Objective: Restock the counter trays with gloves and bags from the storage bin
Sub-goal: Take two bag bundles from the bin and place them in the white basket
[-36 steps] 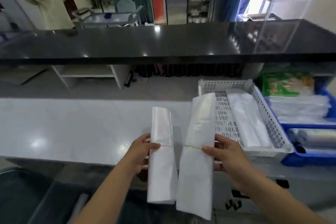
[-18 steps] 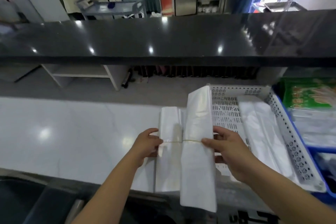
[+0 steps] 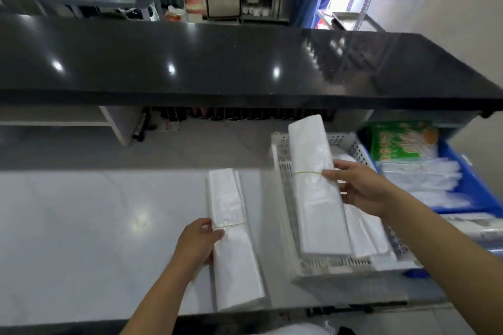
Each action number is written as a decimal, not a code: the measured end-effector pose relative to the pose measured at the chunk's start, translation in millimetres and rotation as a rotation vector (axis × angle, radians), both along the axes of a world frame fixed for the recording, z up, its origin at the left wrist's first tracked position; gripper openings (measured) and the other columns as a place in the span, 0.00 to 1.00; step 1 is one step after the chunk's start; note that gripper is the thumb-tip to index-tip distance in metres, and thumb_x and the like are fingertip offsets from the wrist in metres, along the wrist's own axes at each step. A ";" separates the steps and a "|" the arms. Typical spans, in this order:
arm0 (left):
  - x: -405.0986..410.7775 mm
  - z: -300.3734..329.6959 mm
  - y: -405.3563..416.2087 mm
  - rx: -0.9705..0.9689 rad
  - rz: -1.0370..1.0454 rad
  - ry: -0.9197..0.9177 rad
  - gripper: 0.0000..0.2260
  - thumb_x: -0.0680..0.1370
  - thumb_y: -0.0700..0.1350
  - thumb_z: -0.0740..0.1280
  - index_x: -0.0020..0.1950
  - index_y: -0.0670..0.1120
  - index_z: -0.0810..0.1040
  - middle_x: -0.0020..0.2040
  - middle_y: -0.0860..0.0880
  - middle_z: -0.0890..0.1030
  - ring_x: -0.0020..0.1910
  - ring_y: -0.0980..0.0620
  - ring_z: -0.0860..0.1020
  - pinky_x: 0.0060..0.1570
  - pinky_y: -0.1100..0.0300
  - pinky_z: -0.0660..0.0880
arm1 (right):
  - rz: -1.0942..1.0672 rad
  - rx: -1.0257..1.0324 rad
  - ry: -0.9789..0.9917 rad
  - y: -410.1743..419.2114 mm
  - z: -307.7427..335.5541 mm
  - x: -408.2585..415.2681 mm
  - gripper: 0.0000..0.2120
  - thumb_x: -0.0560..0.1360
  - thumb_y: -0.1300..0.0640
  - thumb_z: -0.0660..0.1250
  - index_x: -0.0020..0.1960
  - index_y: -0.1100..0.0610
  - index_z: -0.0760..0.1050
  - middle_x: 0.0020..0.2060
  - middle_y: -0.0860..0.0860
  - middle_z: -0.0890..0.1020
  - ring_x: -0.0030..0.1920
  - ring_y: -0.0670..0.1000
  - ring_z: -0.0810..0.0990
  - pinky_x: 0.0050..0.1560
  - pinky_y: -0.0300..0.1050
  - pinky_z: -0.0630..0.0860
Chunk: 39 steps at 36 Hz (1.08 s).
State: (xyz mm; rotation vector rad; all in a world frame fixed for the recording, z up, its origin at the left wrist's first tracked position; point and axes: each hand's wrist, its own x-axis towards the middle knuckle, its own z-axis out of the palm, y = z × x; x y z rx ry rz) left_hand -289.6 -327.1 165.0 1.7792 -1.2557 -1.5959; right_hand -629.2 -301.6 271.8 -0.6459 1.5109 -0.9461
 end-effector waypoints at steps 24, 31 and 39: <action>-22.5 -5.1 -21.6 0.060 0.044 -0.182 0.15 0.69 0.35 0.74 0.54 0.42 0.80 0.47 0.44 0.85 0.41 0.44 0.83 0.36 0.54 0.81 | 0.336 -0.046 1.144 -10.5 -91.4 38.4 0.17 0.75 0.55 0.66 0.63 0.49 0.72 0.56 0.52 0.74 0.47 0.55 0.79 0.42 0.46 0.74; -36.8 3.7 -16.1 0.061 -0.002 -0.307 0.16 0.69 0.39 0.76 0.54 0.40 0.79 0.51 0.41 0.83 0.49 0.40 0.83 0.48 0.46 0.81 | 0.512 -0.126 1.260 -9.6 -93.4 36.9 0.16 0.76 0.59 0.60 0.61 0.50 0.77 0.54 0.51 0.73 0.52 0.55 0.77 0.43 0.46 0.71; -28.2 19.9 -14.7 0.163 -0.061 -0.140 0.13 0.74 0.36 0.71 0.58 0.42 0.79 0.51 0.43 0.85 0.48 0.43 0.84 0.45 0.50 0.82 | 0.627 -0.119 1.223 -9.2 -77.3 22.5 0.12 0.76 0.52 0.60 0.56 0.50 0.79 0.53 0.50 0.74 0.49 0.54 0.77 0.47 0.48 0.75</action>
